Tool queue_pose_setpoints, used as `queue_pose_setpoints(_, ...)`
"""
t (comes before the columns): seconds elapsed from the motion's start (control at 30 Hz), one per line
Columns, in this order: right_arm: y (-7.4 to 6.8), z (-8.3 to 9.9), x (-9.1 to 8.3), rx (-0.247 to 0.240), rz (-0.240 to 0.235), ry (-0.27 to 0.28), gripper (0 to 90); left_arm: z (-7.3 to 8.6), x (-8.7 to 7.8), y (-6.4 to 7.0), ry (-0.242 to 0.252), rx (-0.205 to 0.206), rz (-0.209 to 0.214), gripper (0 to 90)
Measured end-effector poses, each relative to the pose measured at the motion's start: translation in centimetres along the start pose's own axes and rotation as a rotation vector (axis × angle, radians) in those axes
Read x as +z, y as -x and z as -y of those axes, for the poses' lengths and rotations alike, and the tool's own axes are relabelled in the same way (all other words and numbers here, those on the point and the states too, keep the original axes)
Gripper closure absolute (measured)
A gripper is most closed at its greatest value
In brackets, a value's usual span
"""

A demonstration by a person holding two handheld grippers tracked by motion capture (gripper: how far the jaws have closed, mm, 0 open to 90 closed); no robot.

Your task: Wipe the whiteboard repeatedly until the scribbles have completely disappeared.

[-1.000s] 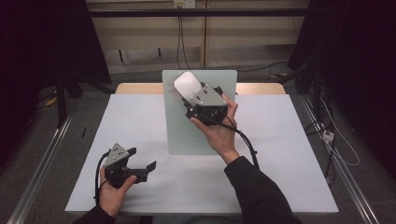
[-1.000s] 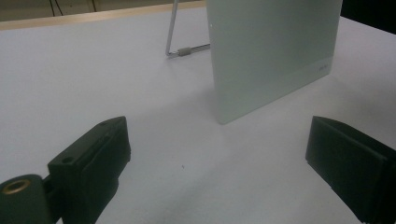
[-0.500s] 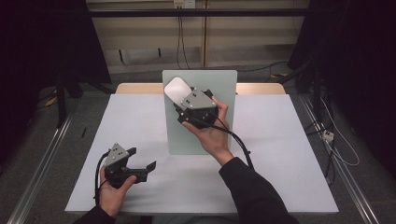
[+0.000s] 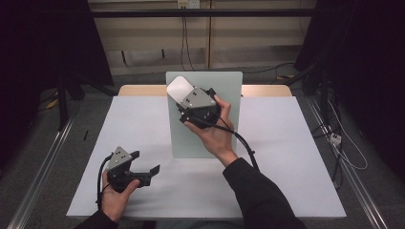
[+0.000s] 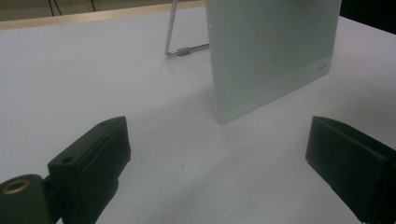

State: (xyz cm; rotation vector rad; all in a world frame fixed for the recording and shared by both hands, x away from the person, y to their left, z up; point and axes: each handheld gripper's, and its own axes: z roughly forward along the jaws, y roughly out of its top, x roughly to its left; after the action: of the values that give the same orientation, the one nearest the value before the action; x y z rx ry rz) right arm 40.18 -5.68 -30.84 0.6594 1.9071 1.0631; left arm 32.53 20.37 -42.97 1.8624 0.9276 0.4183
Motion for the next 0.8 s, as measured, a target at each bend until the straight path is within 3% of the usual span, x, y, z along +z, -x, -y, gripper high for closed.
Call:
queue_pose_setpoints(0.13,-1.7,0.7,0.5,-0.024,-0.052,-0.020,31.6,0.0,0.0,0.0,0.002,-0.001,-0.004,6.3)
queue_pose_setpoints(0.2,-2.0,0.8,0.6,-0.033,-0.055,-0.024,31.6,0.0,0.0,0.0,0.001,-0.001,-0.004,6.3)
queue_pose_setpoints(0.37,-1.1,0.1,0.4,-0.011,-0.038,-0.010,31.6,0.0,-0.1,0.0,0.002,-0.001,-0.002,6.3)
queue_pose_setpoints(0.6,1.3,-1.7,0.1,0.021,0.038,0.023,31.6,0.0,-0.1,-0.1,0.000,0.001,-0.002,6.3)
queue_pose_setpoints(0.7,1.3,-2.1,0.2,0.015,0.050,0.021,31.6,0.0,-0.1,-0.1,-0.001,0.002,-0.002,6.3)
queue_pose_setpoints(0.8,0.3,-2.1,0.7,-0.006,0.024,0.010,31.6,0.0,0.0,0.0,0.001,0.005,-0.001,6.3)
